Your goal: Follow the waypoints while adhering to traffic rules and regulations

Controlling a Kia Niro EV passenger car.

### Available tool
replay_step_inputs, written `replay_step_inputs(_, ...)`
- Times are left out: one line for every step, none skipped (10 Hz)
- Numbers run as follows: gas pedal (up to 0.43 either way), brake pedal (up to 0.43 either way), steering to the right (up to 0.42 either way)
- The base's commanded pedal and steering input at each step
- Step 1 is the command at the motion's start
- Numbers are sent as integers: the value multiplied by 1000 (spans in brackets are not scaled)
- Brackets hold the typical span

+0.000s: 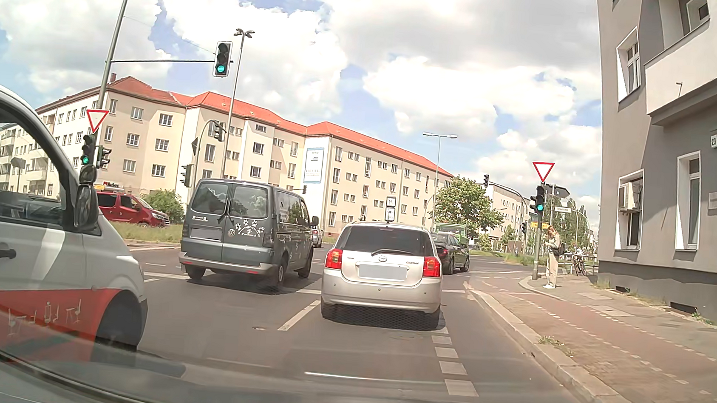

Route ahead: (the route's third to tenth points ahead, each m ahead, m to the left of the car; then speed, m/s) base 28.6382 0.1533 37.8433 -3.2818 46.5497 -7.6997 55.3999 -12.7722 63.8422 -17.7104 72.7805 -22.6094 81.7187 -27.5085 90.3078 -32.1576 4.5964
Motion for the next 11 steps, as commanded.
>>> replay_step_inputs(177, 18, 28)
replay_step_inputs(189, 18, 29)
replay_step_inputs(189, 18, 29)
replay_step_inputs(189, 18, 30)
replay_step_inputs(177, 18, 31)
replay_step_inputs(157, 18, 31)
replay_step_inputs(157, 18, 32)
replay_step_inputs(157, 18, 33)
replay_step_inputs(189, 18, 33)
replay_step_inputs(228, 24, 33)
replay_step_inputs(228, 18, 33)
